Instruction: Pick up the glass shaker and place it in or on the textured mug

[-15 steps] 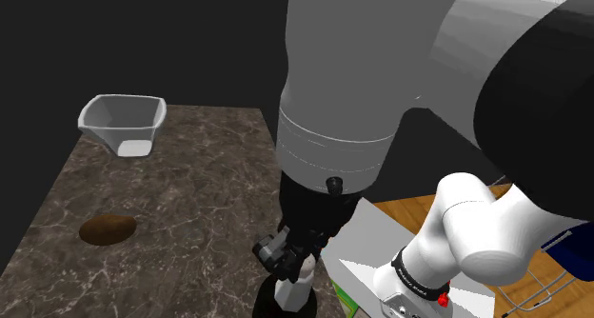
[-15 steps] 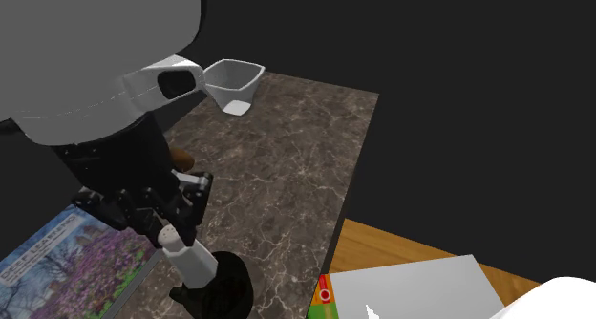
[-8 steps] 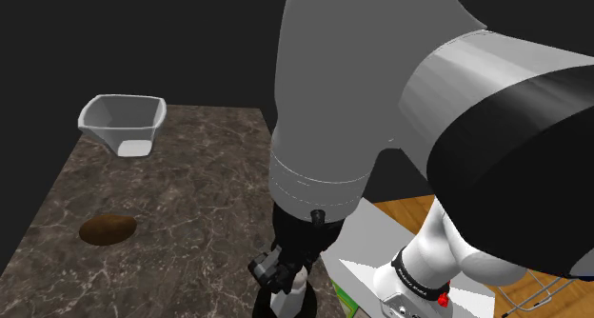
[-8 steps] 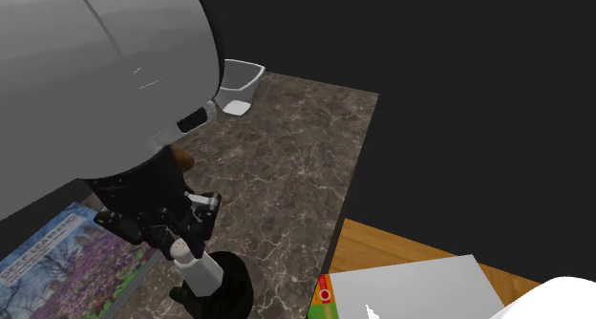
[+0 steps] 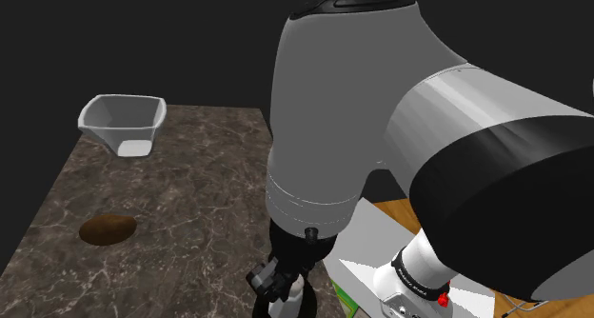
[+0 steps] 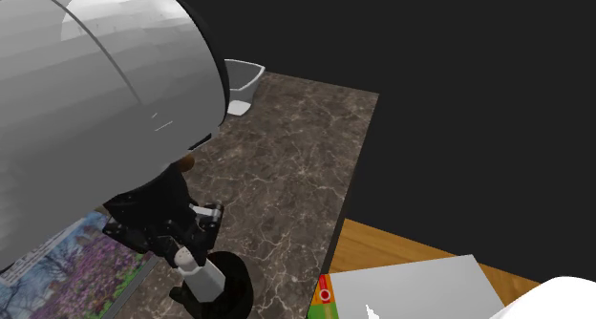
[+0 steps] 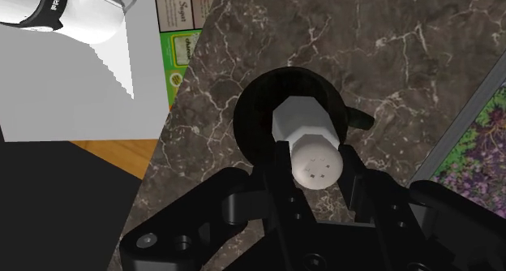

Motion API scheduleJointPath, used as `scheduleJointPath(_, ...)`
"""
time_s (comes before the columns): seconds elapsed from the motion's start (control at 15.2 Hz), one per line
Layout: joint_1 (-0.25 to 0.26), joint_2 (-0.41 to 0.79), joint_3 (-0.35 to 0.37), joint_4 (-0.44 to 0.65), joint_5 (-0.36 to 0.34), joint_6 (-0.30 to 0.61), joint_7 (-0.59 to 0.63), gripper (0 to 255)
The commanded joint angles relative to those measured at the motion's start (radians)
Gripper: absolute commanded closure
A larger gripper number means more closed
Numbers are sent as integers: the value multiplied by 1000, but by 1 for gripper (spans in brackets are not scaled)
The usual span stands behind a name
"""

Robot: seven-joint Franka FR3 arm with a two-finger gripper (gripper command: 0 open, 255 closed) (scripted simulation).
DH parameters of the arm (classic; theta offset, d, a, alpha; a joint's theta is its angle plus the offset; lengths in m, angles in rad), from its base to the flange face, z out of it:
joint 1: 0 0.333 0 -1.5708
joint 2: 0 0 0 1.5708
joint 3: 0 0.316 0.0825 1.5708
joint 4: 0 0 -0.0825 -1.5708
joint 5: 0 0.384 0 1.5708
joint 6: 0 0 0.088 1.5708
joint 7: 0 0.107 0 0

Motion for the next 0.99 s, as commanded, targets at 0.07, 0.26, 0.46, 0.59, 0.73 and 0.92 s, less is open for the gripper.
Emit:
scheduleJointPath(0.07,0,0,0,-1,0,1,0,255)
scheduleJointPath(0.26,0,0,0,-1,0,1,0,0)
scheduleJointPath(0.46,0,0,0,-1,0,1,0,0)
scheduleJointPath(0.59,-5,-5,-14,62,-10,-67,2,0)
scheduleJointPath(0.73,-10,-3,-25,122,-20,-125,5,0)
scheduleJointPath(0.92,-10,-3,-25,122,-20,-125,5,0)
